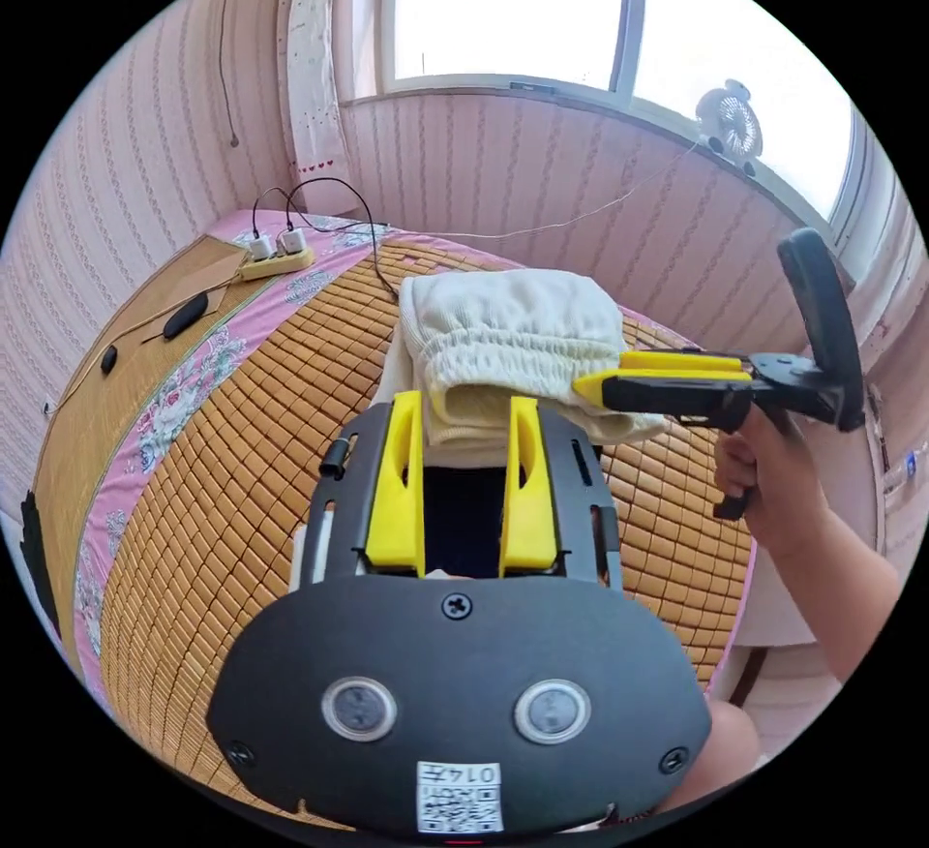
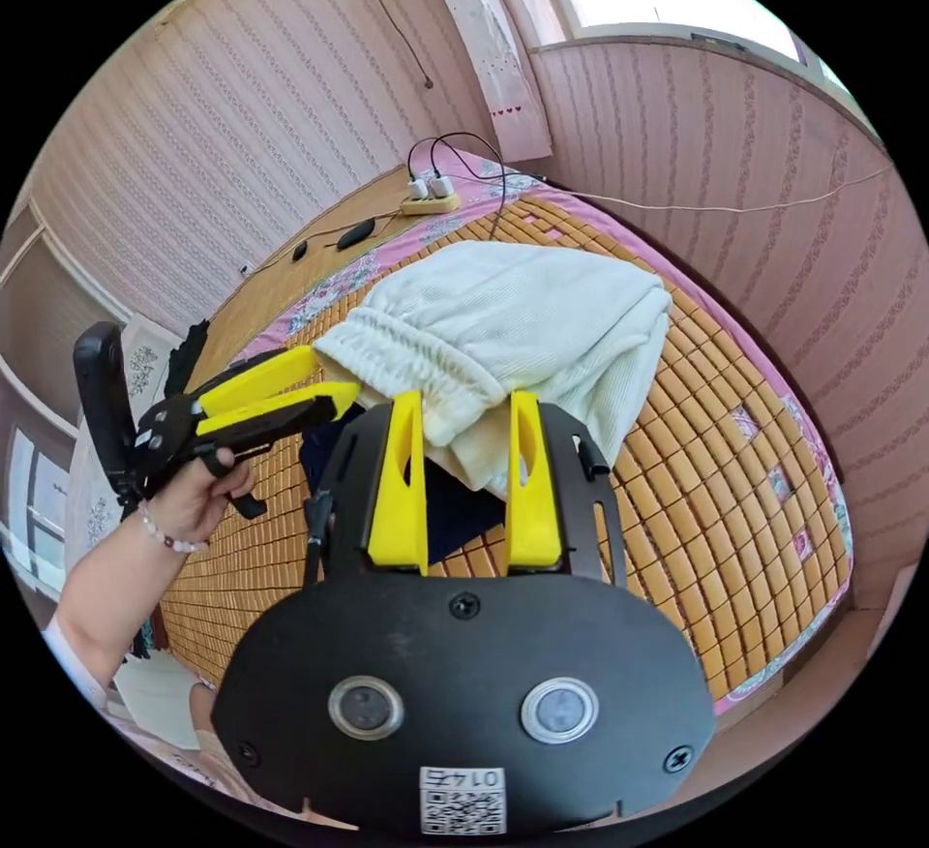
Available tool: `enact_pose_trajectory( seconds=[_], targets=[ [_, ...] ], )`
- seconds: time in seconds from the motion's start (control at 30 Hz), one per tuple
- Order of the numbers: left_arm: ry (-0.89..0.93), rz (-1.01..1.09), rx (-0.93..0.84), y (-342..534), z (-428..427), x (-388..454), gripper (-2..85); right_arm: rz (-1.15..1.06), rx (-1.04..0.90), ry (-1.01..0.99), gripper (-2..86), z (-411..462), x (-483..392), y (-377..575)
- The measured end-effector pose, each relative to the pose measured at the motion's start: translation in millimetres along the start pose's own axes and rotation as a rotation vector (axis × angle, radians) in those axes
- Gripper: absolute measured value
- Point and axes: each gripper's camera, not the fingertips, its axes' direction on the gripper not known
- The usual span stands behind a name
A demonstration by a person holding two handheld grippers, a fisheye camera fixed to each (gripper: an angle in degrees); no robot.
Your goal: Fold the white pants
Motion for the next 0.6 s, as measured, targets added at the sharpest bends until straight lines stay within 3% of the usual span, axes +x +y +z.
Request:
enact_pose_trajectory(
  seconds=[0.07,0.1,0.2,0.3,0.47,0.6],
  targets=[
    [-0.056,-0.051,-0.076,-4.7,6.1,-6.0,2.0,-0.028,0.034,0.006,6.3,-4.5,6.6,8.3],
    [-0.039,-0.055,-0.075,-2.4,3.5,-6.9,0.7,-0.066,0.051,-0.086,4.0,-11.4,10.7,15.4],
    [0.032,-0.039,0.015,24.3,-39.7,-3.5,-0.5,-0.046,0.133,-0.231,2.6,-52.5,26.6,51.5],
    [0.118,0.123,0.157,74.2,-128.6,23.8,-0.9,-0.115,0.266,-0.402,2.0,-126.8,28.0,119.5],
    [0.349,0.216,0.309,223.4,-318.8,77.9,-1.0,-0.259,0.390,-0.575,1.6,-251.1,-22.2,277.9],
    [0.406,0.100,0.238,334.3,-388.3,103.8,-1.0,-0.111,0.289,-0.742,1.4,-270.5,-41.9,392.1]
  ],
)
